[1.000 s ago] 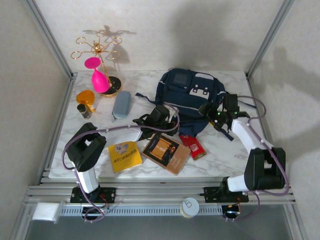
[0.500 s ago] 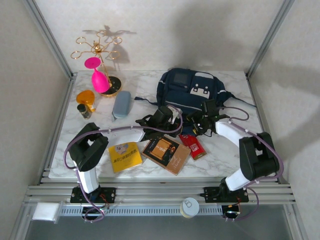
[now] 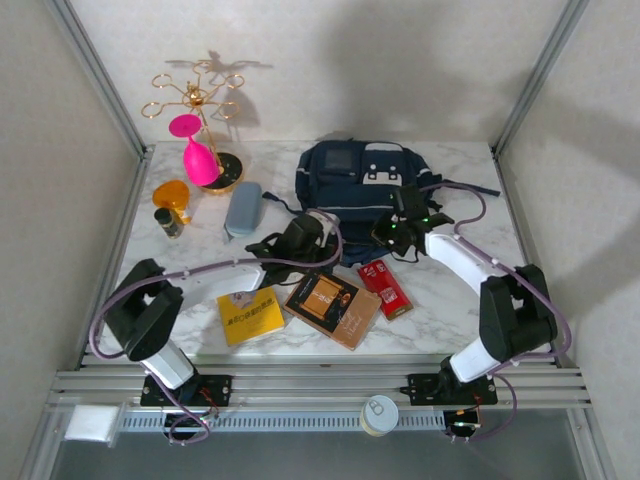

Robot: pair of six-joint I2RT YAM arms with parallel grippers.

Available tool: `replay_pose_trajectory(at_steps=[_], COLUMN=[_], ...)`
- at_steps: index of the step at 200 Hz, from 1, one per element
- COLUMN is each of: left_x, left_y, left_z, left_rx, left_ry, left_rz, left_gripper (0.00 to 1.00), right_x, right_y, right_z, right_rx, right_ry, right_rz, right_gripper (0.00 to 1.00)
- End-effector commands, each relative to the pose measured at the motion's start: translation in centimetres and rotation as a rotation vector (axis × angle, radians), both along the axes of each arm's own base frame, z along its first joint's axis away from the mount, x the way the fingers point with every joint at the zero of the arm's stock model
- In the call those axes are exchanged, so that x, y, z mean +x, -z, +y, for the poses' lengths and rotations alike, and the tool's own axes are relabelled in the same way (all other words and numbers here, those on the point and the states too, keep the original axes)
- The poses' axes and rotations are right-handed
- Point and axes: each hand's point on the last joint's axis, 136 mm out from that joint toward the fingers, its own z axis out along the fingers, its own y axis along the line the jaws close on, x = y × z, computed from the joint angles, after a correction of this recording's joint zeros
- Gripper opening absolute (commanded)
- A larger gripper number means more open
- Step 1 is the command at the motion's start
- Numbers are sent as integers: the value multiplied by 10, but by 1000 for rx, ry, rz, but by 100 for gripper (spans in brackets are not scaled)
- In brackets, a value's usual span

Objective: Pack books, pencil case, and school supplies into a backpack

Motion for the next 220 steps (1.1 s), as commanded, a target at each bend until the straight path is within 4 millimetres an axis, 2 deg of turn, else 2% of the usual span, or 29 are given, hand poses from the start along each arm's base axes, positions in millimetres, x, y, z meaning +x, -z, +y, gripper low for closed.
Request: replay_pose_trajectory(at_steps=[1, 17, 49, 88, 108, 141, 161, 189, 207, 220], left_x=[13, 25, 53, 95, 119, 159, 170, 163, 149, 134], left_y=[21, 27, 44, 61, 60, 48, 43, 40, 39, 29], left_z=[54, 74, 108, 152, 166, 166, 156, 143, 140, 137], left_rx=[90, 126, 185, 219, 190, 104, 67, 10, 11, -16], left_ry=[-145, -185, -267, -406, -467, -504, -486, -434, -401, -378], left_rz=[59, 69, 91, 78, 42, -34, -52, -33, 11, 23], left_gripper=[0, 0, 0, 0, 0, 0, 0, 0, 14, 27], right_x=[9, 14, 26, 30, 29, 26, 30, 43, 45, 44], right_y=[-30, -39, -61, -68, -64, -43, -35, -29, -25, -24], right_z=[-26, -39, -40, -39, -31, -15, -14, -1, 1, -5], right_rx=[-66, -97, -96, -104, -78, -25, -41, 0, 6, -30], right_ry=[-123, -131, -179, -242, -287, -338, -306, -292, -292, -286], right_rz=[-112, -127, -192, -193, -186, -143, -139, -147, -139, -144], right_gripper=[0, 0, 0, 0, 0, 0, 0, 1, 15, 24])
